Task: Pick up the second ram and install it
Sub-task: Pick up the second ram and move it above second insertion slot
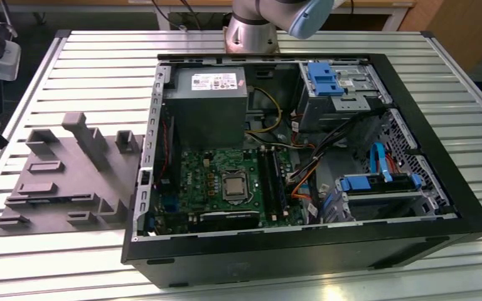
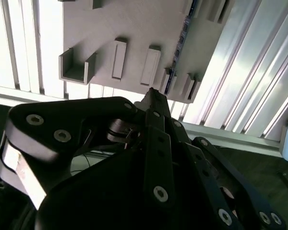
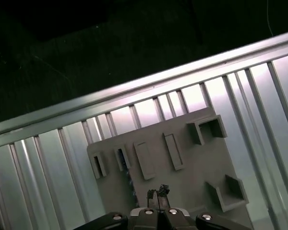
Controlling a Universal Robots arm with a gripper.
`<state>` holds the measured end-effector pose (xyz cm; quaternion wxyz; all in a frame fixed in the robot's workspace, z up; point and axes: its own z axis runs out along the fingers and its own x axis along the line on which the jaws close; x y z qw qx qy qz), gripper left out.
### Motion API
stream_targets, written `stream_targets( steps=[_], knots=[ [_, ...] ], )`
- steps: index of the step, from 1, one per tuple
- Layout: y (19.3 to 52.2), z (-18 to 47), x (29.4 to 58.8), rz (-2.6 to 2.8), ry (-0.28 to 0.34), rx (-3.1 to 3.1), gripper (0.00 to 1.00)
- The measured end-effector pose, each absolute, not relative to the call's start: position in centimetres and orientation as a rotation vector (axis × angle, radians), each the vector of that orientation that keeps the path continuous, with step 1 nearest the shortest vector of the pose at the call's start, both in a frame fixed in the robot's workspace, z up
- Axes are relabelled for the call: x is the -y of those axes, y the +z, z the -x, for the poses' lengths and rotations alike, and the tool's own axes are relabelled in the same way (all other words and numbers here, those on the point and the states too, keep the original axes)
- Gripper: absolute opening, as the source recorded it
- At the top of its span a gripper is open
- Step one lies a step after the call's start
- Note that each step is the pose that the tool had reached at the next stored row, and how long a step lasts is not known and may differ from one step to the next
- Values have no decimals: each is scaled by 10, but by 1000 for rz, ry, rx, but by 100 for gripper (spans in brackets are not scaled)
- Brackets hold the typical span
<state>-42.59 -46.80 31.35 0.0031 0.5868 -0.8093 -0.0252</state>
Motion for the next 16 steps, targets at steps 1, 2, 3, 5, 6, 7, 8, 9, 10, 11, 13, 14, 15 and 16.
stream_targets(
  steps=[1, 2, 3, 5, 6, 7, 8, 9, 10, 11, 13, 14, 15, 16],
  knots=[
    [313, 426, 468, -1857, -79, 2524, 11],
    [313, 426, 468, -1873, -79, 2513, 11],
    [313, 426, 468, -1888, -79, 2501, 11],
    [313, 426, 468, -1921, -78, 2474, 11],
    [313, 426, 468, -1939, -78, 2460, 11],
    [312, 426, 468, -1968, -78, 2436, 11],
    [312, 426, 468, -1984, -78, 2423, 11],
    [312, 426, 468, -2000, -78, 2409, 11],
    [312, 426, 468, -2016, -78, 2395, 11],
    [311, 426, 468, -2033, -78, 2381, 11],
    [311, 426, 468, -2064, -77, 2353, 11],
    [310, 426, 468, -2108, -77, 2312, 11],
    [310, 426, 468, -2141, -77, 2281, 11],
    [310, 426, 468, -2172, -76, 2251, 11]
  ],
)
